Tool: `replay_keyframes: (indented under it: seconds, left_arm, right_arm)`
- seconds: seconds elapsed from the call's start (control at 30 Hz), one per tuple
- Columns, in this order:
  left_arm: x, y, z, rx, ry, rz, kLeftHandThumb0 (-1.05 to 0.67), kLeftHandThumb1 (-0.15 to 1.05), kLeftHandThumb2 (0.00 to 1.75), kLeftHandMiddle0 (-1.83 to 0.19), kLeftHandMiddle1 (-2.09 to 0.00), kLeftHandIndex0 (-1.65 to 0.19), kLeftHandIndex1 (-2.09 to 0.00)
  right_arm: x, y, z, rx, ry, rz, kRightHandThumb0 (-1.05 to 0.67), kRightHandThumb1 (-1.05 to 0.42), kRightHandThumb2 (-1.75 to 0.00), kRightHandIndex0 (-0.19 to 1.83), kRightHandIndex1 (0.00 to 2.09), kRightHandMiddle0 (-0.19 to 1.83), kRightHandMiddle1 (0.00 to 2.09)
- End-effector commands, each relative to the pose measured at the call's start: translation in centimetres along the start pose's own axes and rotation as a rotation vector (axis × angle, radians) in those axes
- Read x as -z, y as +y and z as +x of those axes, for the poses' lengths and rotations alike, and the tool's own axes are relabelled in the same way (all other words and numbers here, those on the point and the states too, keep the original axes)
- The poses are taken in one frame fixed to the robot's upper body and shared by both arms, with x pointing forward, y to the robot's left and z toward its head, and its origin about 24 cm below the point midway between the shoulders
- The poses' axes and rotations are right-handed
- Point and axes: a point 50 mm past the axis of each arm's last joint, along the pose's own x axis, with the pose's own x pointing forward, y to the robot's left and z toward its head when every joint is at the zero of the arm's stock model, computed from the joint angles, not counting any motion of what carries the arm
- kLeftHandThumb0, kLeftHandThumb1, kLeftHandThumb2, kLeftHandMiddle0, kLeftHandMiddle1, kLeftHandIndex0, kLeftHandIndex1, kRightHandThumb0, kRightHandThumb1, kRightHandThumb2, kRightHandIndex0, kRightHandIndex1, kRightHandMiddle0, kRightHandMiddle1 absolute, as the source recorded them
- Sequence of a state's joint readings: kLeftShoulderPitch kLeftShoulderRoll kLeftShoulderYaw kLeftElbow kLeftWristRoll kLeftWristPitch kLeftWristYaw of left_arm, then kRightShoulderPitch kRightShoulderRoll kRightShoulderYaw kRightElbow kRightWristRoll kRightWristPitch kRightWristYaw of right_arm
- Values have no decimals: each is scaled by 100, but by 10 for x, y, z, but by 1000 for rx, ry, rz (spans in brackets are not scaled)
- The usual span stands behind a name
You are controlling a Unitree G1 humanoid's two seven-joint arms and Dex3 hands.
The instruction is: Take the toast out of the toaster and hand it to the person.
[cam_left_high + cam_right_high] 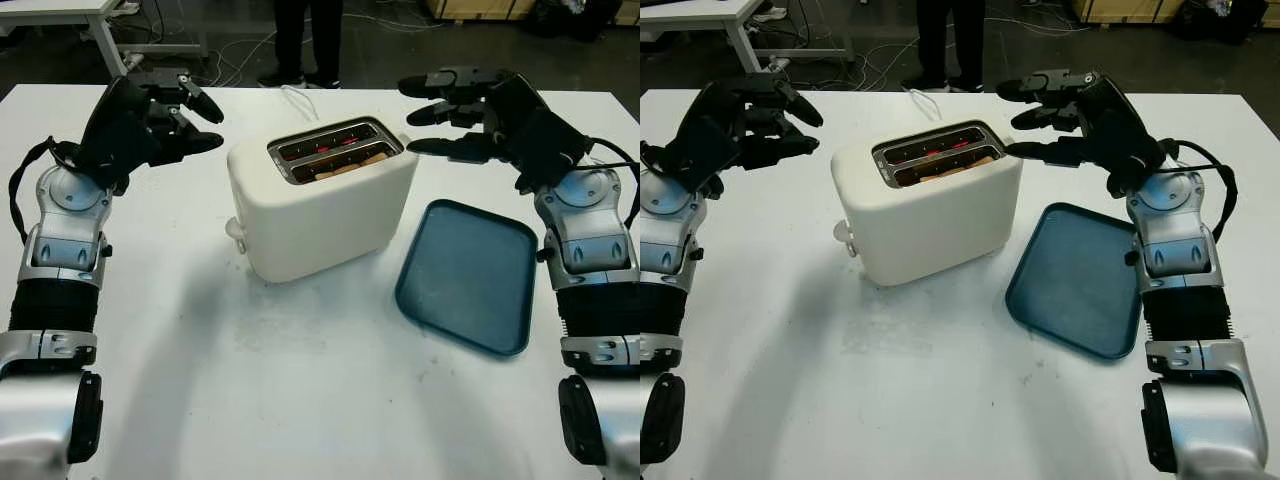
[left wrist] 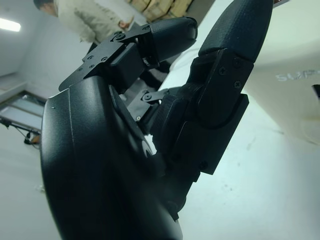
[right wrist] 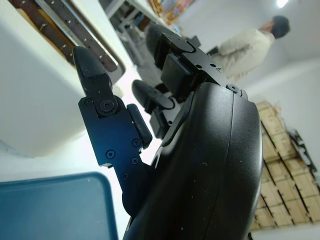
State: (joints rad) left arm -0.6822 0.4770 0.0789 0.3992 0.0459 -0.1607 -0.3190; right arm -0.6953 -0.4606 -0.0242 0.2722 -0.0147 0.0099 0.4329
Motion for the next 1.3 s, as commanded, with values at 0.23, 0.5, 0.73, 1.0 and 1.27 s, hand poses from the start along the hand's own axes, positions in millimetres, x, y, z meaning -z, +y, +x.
replay_keyframes:
  seconds: [0.23,0.5,0.73,1.0,1.27]
  left_arm:
    - [-8,3,-1,-2,-27,25,-105,81,1,-83,-111,-74,-104]
    - [-6,3,-5,-2,-11,10,-105,81,0,-81,-112,-74,-105]
    - [-8,5,-10,-14,9,41,-105,82,0,-81,-112,-74,-105]
    - [-8,8,-15,-23,22,37,-105,80,0,-84,-109,-75,-103]
    - [-11,10,-16,-7,15,63,-105,79,0,-84,-108,-74,-103]
  right_arm:
    - [-3,-4,3,21,-27,5,-40,-73,0,59,62,79,3]
    - [-3,-4,2,16,-24,13,-35,-73,0,57,63,78,2]
    - [-5,-4,0,20,-25,-5,-36,-72,0,58,64,79,3]
    - [-6,-5,-2,26,-27,25,-22,-71,0,55,60,77,1]
    - [-7,-6,-1,25,-38,19,-20,-68,0,60,61,79,2]
